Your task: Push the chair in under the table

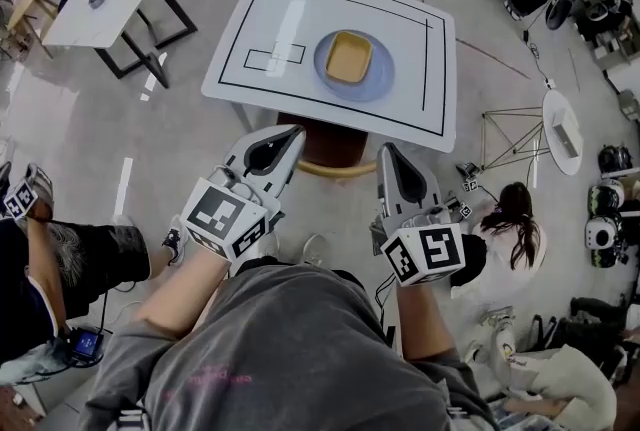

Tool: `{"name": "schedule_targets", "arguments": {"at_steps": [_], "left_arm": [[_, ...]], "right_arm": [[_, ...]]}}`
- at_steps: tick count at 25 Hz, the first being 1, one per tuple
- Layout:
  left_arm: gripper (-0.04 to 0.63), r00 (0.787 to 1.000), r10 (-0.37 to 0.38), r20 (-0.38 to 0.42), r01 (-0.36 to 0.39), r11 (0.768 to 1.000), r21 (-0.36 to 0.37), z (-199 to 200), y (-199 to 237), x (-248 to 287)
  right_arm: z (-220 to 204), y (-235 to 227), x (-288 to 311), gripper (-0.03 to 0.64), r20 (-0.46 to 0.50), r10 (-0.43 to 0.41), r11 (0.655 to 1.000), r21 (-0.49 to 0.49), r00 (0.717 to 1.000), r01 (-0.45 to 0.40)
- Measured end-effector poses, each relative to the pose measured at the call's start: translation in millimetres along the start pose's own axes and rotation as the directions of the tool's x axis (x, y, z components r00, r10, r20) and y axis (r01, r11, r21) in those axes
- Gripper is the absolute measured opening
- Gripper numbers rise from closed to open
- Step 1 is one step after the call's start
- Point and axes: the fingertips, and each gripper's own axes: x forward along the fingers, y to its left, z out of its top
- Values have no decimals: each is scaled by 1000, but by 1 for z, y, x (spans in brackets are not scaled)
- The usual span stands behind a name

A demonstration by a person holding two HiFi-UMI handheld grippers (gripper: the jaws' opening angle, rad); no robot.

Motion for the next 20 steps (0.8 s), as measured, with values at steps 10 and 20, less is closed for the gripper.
{"name": "schedule_targets", "arguments": {"at_steps": [10,20], "left_arm": [[2,1000,5,-12,-5,1000,-1,-3,-1,9],[2,1000,26,-11,-26,999,-18,-6,6,16]], "right_arm": [[-6,-12,1,3,-15,3,1000,16,1000,-2],[-11,-24,6,2,-20,6,1000,21,1000,-5]]}}
